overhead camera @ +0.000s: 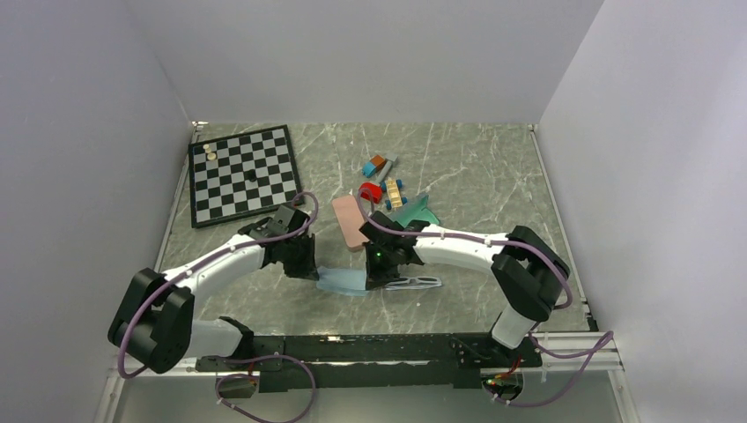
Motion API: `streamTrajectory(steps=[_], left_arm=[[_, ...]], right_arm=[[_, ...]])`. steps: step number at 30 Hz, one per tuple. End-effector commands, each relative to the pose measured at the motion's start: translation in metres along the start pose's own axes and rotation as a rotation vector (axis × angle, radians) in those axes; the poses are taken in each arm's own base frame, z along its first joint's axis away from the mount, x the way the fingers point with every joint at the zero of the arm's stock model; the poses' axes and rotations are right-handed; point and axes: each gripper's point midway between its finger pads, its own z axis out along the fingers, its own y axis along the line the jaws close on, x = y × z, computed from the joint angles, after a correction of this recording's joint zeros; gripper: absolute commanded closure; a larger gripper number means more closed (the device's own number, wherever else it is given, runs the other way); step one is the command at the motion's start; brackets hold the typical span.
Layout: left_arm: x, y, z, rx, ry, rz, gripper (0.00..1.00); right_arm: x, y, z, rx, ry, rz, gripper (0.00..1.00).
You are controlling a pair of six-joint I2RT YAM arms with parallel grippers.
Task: Organize the sunglasses
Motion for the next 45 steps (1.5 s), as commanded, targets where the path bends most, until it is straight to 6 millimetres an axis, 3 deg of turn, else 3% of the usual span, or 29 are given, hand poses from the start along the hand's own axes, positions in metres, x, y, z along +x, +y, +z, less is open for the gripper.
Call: streamTrajectory(steps=[1,14,24,29,35,41,45], left_arm=[[-0.013,-0.003,0.000,-0.011,-0.021,-0.001,1.00],[0.000,-0.003,0.014,-0.003,0.053,0.004,1.00],[0.006,0.002,0.013,-0.045,0.061,0.005,1.00],[0.004,0.004,0.008,-0.066,0.047,0.004,0.74],[-0.002,0.000,-0.003,-0.046,-0.015,0.009,0.52],[-0.013,-0.008,-0.003,0.024,-0.113,0.018,0.43],[-0.015,-0.004,0.008,0.005,-0.102,0.031,0.53]], right_arm=[[0.001,-0.004,0.006,0.027,-0.003,0.023,1.00],[0.005,-0.008,0.013,0.035,0.016,0.015,1.00],[0.013,-0.006,0.020,0.019,0.054,0.004,0.97],[0.009,-0.005,0.019,0.019,0.033,-0.003,0.79],[-0.003,-0.004,0.006,0.032,-0.044,-0.008,0.71],[-0.018,0.002,0.007,0.010,-0.117,0.015,0.67],[-0.025,0.001,0.015,0.033,-0.140,0.025,0.66]])
